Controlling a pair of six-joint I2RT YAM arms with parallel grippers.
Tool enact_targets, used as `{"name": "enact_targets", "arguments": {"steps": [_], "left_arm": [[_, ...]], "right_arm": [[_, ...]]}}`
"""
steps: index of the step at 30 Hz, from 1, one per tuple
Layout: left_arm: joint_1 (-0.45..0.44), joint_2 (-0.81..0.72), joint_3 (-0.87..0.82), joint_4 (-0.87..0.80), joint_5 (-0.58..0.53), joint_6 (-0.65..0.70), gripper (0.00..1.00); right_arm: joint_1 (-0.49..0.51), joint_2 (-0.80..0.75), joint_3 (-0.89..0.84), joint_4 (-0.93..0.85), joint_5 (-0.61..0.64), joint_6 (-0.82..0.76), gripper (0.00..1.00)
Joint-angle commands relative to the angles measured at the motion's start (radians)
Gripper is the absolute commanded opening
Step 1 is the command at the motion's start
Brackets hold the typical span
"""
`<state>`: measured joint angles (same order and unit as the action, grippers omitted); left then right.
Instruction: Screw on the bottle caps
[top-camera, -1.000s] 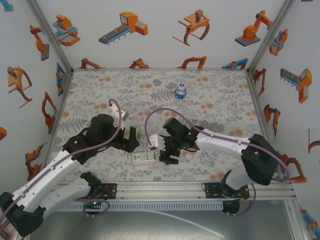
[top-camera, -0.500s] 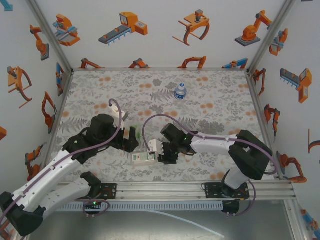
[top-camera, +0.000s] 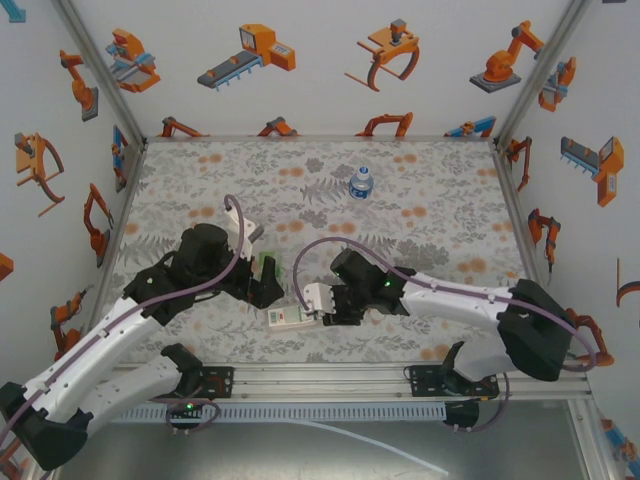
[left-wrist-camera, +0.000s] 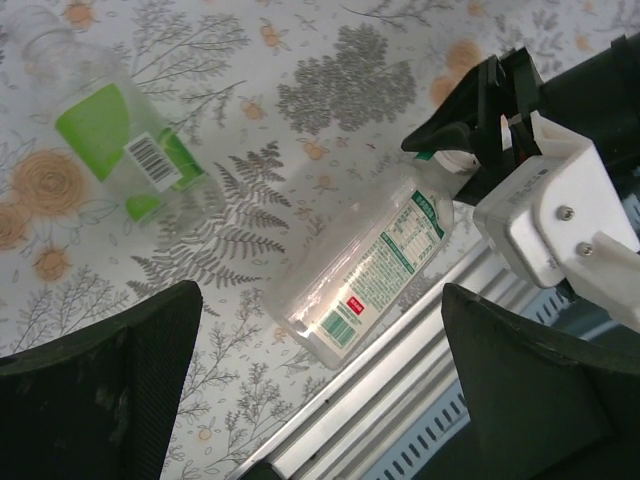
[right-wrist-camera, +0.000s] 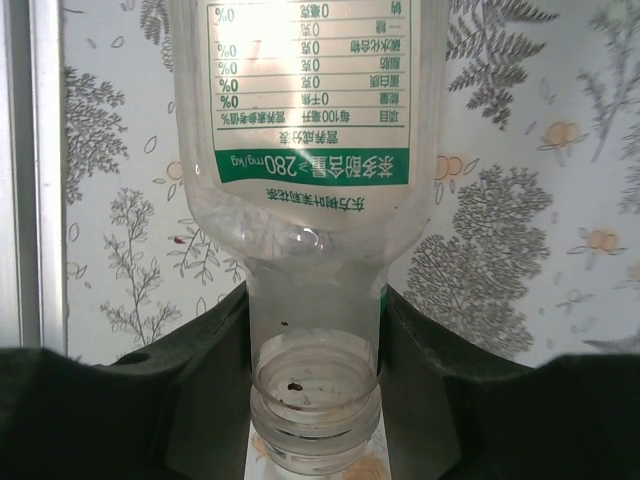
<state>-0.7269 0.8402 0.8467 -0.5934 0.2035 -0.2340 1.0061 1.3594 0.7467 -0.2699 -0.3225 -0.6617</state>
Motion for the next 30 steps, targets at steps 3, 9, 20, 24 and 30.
{"name": "enact_targets", "arguments": {"steps": [3,9,20,24,30], "left_arm": [[-0.004,0.019,0.055,-0.057,0.218,0.089,0.97],[-0.003,0.068,0.115,-0.123,0.385,0.129,0.97],[-0.032,0.193,0.181,-0.154,0.58,0.139,0.97],[-0.065,0.219,0.195,-0.166,0.582,0.152,0.97],[-0.092,0.242,0.213,-0.195,0.582,0.165,0.99]], "right_arm": [[0.058,-0.113,0.067,-0.177,0.101,-0.134,0.17],[0.142,-0.232,0.138,-0.294,0.217,-0.249,0.15],[0.307,-0.246,0.31,-0.368,0.459,-0.484,0.06],[0.333,-0.236,0.353,-0.363,0.496,-0.539,0.06],[0.338,-0.215,0.398,-0.367,0.514,-0.572,0.06]]}}
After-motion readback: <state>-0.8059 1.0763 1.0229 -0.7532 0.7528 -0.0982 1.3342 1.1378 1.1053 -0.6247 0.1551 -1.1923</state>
